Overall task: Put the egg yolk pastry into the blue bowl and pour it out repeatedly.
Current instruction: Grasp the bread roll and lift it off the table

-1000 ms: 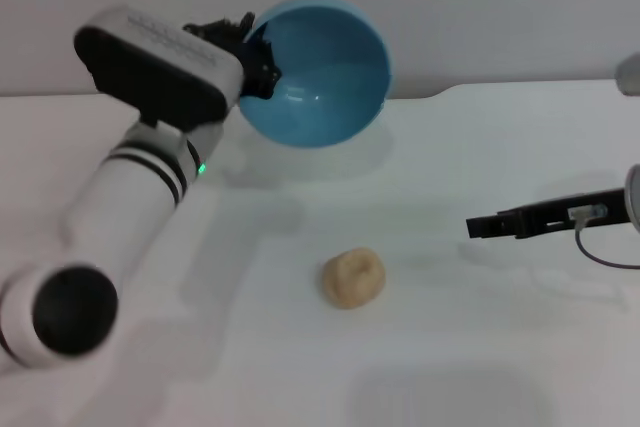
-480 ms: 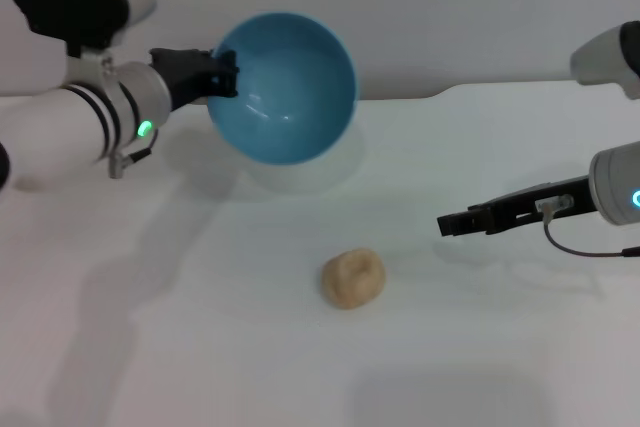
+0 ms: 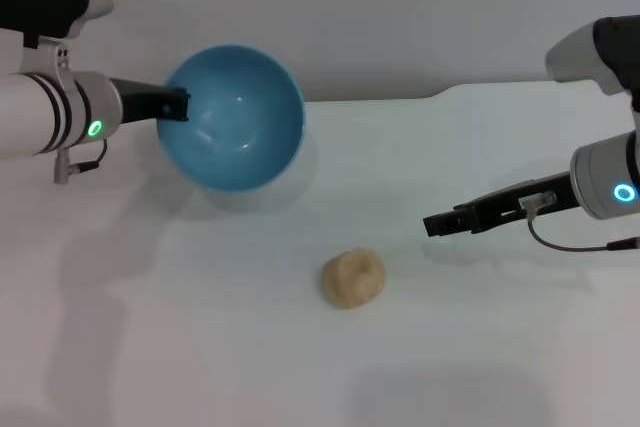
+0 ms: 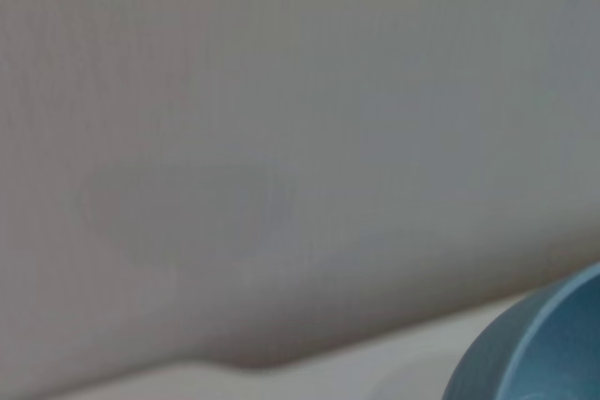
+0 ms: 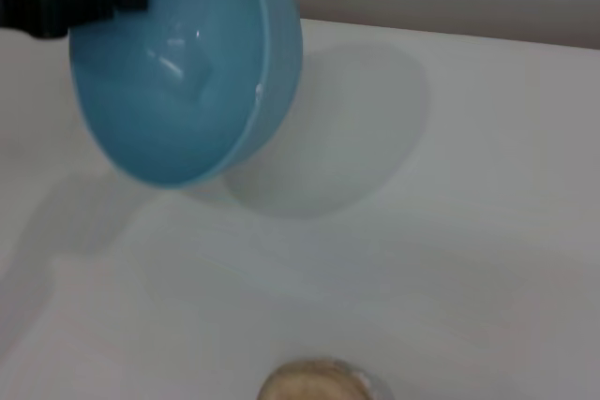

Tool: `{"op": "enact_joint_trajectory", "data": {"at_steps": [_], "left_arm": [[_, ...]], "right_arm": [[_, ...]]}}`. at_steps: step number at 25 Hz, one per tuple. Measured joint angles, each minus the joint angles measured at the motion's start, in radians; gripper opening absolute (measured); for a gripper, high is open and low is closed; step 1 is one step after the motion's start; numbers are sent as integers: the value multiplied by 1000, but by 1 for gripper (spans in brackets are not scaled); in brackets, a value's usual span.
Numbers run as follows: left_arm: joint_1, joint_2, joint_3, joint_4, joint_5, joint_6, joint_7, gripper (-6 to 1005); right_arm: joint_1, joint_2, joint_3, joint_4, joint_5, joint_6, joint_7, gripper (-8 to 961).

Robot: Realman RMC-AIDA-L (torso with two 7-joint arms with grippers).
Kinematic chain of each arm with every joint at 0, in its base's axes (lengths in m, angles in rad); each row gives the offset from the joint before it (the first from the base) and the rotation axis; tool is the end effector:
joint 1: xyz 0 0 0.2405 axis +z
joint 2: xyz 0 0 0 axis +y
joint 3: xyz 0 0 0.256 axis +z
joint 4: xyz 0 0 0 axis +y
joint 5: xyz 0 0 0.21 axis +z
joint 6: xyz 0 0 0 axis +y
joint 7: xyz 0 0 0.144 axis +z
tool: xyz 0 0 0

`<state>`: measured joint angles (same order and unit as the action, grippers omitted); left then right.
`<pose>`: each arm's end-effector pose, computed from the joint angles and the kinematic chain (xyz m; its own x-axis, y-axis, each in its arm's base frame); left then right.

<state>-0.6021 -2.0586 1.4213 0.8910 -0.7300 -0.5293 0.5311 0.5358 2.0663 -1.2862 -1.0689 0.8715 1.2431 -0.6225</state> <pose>-0.2339 0.4406 -0.0104 0.7026 0.5750 0.4192 0.6725 -0.3440 -0.6553 0.2208 0.3689 -0.0195 0.5854 -0.7923 -0.1719 -0.7990 -0.5280 -0.2877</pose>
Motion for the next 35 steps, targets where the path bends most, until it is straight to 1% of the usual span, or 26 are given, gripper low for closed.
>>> {"op": "enact_joint_trajectory", "data": {"at_steps": [3,6,8,10,16,21,25,35], "left_arm": [[-21,2,-14,18,112,-121,-86,34],[-51,4,-34,35,199,-260,-137,31],[-63,3,-37,53,240,-323,-160,31],[-66,1,-34,72,255,-354,-178,30],[-67,1,-32,118,259,-428,-192,31],[-67,0,-32,136,267,-452,-215,30],[-68,-1,-32,139,267,-462,-215,30],[-74,-3,-30,151,280,-485,-217,31]], "right_arm": [[15,0,-3,22,0,-6,0,493],[46,1,-30,71,-3,-31,0,493],[67,2,-57,99,-10,-54,0,494],[87,3,-85,124,-20,-74,0,494],[130,6,-124,177,-26,-102,1,494],[136,8,-152,179,-19,-122,1,493],[140,10,-194,185,1,-150,9,493],[151,12,-289,260,72,-266,10,493]]}}
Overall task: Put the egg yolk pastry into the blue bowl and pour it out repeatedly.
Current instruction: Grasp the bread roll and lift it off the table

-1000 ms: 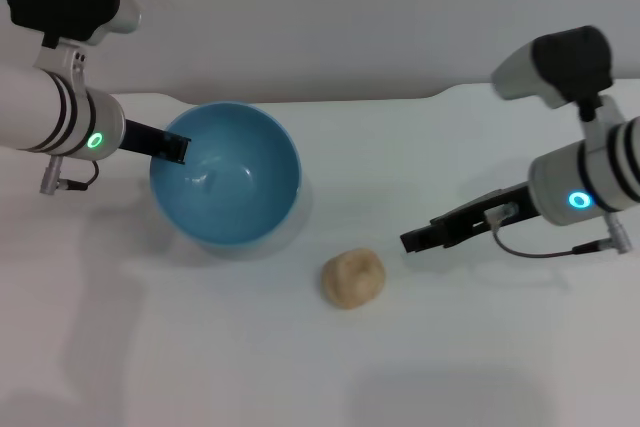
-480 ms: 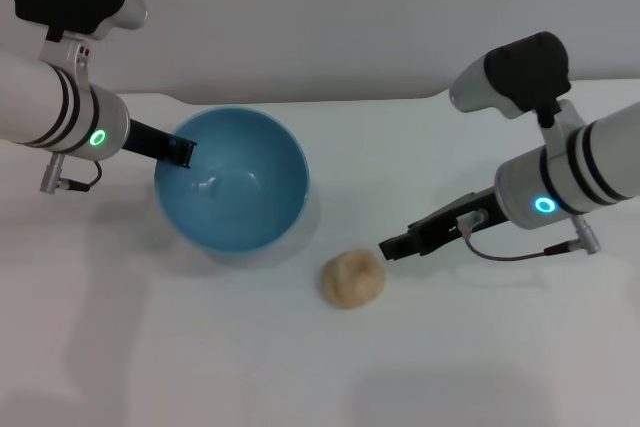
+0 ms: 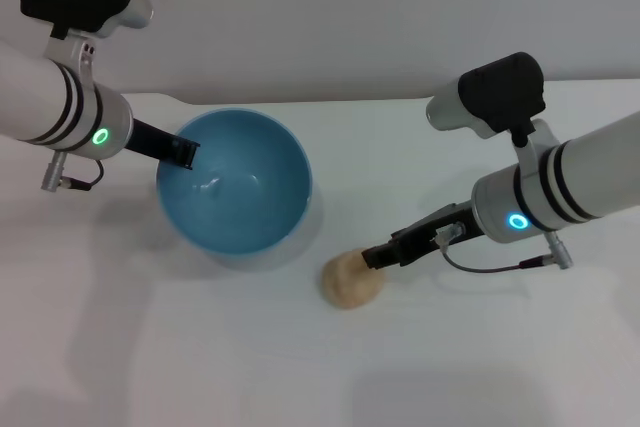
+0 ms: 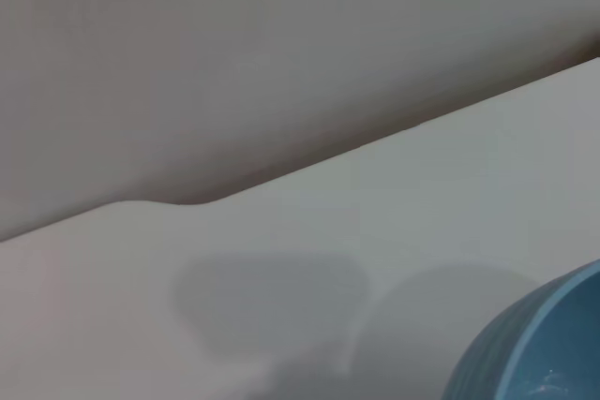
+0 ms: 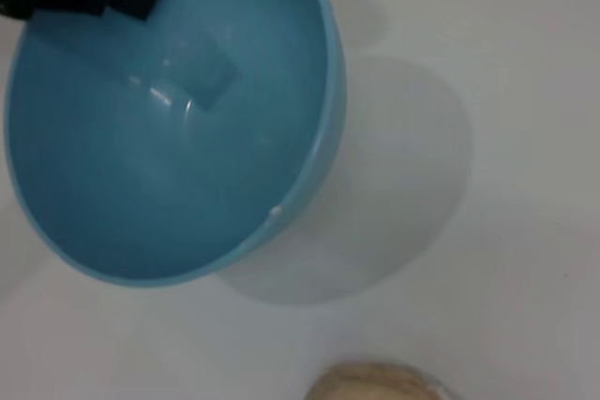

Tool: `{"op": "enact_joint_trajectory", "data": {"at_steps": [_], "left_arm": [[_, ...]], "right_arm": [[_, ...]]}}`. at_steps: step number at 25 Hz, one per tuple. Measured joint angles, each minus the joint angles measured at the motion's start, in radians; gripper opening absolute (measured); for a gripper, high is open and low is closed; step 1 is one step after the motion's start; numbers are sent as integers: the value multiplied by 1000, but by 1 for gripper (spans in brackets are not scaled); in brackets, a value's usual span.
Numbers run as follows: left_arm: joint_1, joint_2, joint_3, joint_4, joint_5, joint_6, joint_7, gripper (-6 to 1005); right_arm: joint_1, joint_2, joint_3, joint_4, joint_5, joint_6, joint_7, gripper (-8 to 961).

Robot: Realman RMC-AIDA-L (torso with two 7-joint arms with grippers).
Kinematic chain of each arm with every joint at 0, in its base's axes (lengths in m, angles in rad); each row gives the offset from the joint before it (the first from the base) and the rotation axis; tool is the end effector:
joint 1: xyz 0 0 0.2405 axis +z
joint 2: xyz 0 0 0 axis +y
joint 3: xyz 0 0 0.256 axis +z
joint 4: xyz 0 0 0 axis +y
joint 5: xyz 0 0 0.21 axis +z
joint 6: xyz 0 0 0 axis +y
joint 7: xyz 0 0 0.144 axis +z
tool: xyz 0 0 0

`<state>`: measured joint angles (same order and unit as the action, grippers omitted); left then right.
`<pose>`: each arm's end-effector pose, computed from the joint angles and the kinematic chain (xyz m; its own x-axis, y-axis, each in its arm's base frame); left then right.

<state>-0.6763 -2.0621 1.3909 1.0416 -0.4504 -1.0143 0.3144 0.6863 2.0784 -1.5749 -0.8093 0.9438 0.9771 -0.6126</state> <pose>-0.2102 0.4223 -0.0092 0.6426 0.7510 0.1516 0.6386 -0.4157 -0.6476 0.2039 0.3759 -0.0911 0.6641 -0.7456 -0.0564 -0.7192 -0.6164 -0.3205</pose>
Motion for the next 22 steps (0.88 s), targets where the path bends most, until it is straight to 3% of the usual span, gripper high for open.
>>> {"op": "enact_joint_trajectory", "data": {"at_steps": [9,22], "left_arm": [[-15,0,21,0,0,1,0,30],[-17,3,28,0,-1,6,2,30]], "right_arm": [[22,2,-47,99,78,-113,-8,493],[30,5,-108,142,186,-168,-10,494]]}}
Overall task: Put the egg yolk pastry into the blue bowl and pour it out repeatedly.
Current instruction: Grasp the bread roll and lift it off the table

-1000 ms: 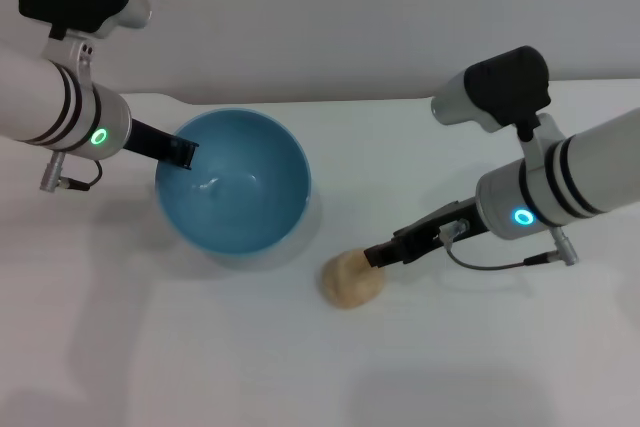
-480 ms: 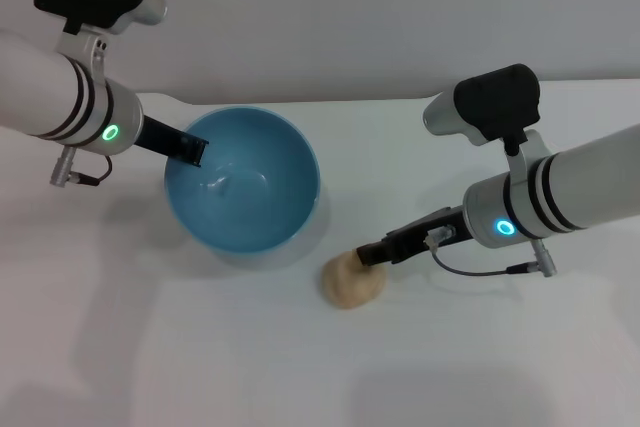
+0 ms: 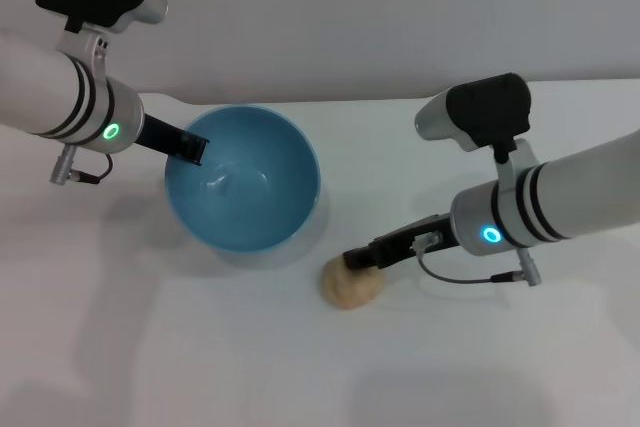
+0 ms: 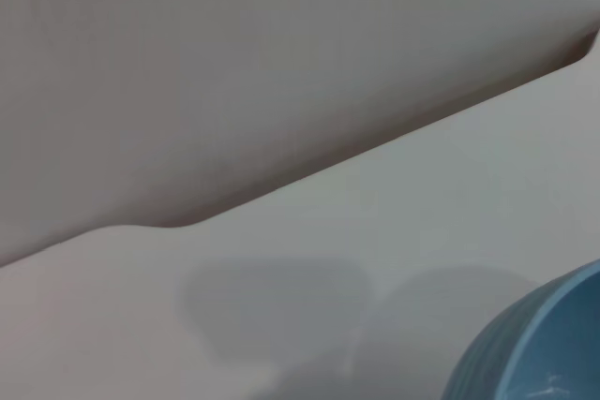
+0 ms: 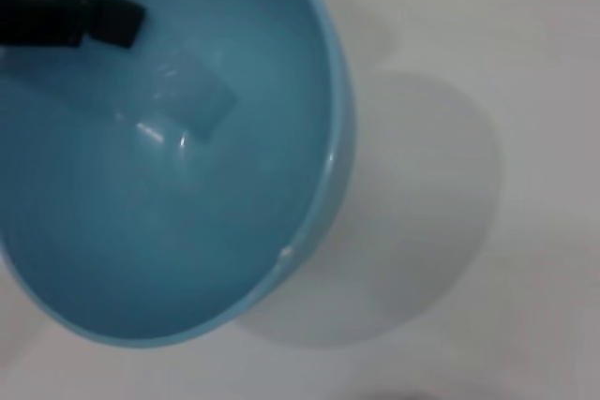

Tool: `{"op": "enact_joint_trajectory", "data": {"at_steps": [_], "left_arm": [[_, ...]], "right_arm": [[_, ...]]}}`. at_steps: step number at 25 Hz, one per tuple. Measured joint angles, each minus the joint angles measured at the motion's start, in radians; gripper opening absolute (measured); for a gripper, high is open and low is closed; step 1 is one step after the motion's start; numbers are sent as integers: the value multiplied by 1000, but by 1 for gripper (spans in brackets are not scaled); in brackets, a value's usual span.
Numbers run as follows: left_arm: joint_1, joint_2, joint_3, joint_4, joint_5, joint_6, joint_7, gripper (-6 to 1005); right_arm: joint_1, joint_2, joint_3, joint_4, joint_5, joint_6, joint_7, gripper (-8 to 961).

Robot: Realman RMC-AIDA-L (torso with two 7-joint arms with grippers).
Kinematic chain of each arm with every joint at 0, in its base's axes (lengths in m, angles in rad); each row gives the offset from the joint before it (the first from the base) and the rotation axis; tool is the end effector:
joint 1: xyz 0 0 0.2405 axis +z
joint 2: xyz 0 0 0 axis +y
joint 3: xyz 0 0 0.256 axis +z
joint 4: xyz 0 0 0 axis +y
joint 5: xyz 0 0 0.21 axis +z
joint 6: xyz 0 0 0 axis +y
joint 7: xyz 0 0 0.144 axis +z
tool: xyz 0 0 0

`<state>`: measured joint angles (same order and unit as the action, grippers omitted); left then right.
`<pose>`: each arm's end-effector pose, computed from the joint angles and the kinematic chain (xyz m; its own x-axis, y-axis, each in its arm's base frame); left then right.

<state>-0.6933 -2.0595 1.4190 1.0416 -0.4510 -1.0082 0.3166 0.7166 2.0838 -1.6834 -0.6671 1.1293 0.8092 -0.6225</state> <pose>-0.2014 0.4249 -0.0128 0.6712 0.7298 0.1302 0.6122 -0.4467 -0.6525 0.2097 0.3747 -0.1148 0.6032 -0.7862 -0.1347 -0.7810 -0.5479 -0.2996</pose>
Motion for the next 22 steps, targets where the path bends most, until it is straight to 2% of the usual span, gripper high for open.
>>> {"op": "enact_joint_trajectory", "data": {"at_steps": [20,22], "left_arm": [[-3,3,10,0,0,-10,9,30],[-3,3,11,0,0,-12,9,30]], "right_arm": [[0,1,-55,9,28,-16,1,447],[-2,0,-55,8,28,-13,1,376]]}}
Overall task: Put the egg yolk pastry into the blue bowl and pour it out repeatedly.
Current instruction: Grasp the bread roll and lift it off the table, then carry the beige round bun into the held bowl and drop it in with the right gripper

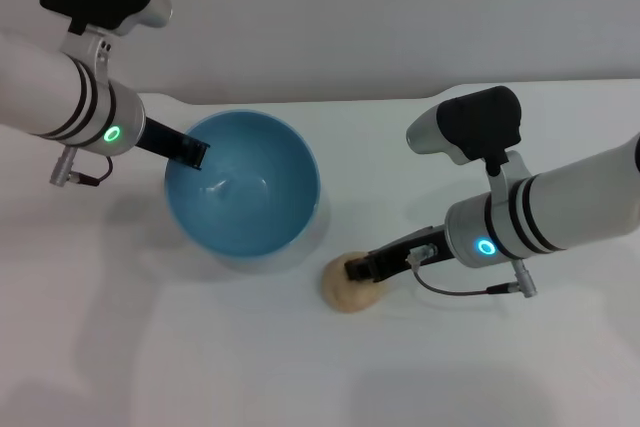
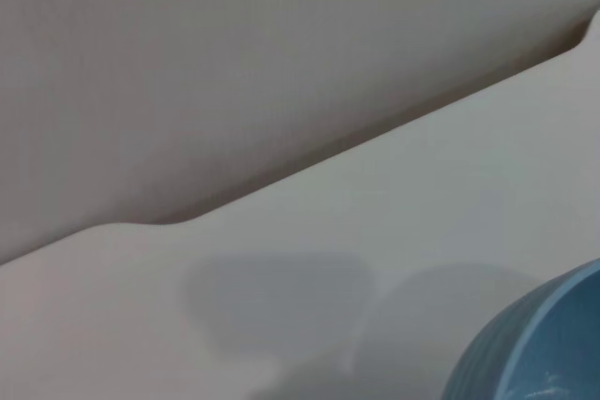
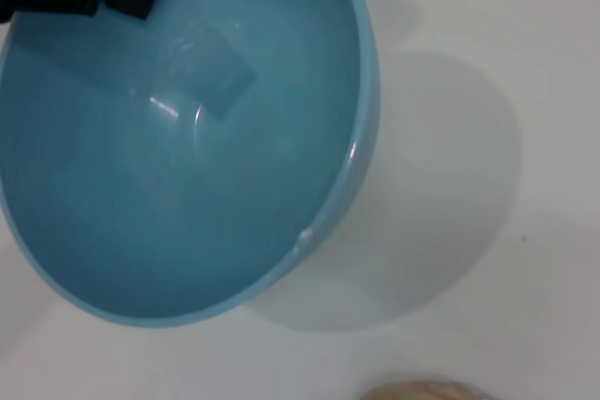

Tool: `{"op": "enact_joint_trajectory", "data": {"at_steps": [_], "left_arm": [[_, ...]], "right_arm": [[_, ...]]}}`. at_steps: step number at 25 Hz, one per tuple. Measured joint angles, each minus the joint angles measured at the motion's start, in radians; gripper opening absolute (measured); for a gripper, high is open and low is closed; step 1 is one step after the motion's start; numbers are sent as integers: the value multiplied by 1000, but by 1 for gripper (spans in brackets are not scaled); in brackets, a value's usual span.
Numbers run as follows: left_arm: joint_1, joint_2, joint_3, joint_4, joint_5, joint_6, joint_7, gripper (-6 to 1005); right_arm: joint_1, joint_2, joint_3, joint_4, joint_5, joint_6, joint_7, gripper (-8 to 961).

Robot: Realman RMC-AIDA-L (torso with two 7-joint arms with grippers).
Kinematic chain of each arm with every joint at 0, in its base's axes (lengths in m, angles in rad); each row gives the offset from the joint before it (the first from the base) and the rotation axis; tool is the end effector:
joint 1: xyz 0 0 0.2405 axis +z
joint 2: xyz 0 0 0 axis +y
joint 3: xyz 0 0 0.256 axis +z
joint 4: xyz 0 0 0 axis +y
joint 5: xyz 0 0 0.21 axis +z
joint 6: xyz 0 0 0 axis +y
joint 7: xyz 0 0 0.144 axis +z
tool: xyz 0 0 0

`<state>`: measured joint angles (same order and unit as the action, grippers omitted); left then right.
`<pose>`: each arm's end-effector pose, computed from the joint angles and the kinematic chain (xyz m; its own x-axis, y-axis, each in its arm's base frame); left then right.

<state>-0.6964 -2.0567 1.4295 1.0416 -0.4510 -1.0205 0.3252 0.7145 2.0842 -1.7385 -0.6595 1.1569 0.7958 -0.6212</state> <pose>-0.2009 0.4236 -0.0140 0.6783 0.7271 0.1065 0.5991 -0.4633 -0.6530 0.2109 0.3680 -0.1221 0.6096 -0.7849 -0.1108 -0.7744 -0.5599 -0.2946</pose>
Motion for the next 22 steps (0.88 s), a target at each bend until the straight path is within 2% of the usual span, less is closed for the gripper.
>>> {"op": "enact_joint_trajectory", "data": {"at_steps": [3,11,18,22], "left_arm": [[0,0,0,0,0,-6,0,31],[0,0,12,0,0,-10,1,31],[0,0,26,0,1,-11,1,30],[0,0,40,0,3,-21,1,30]], "right_arm": [[-7,-2,-1,-7,0,5,0,269],[-100,-11,-24,-158,-9,41,-7,206],[-122,-15,-11,-186,-11,89,-20,154],[-154,-16,-2,-275,-11,173,-59,132]]}}
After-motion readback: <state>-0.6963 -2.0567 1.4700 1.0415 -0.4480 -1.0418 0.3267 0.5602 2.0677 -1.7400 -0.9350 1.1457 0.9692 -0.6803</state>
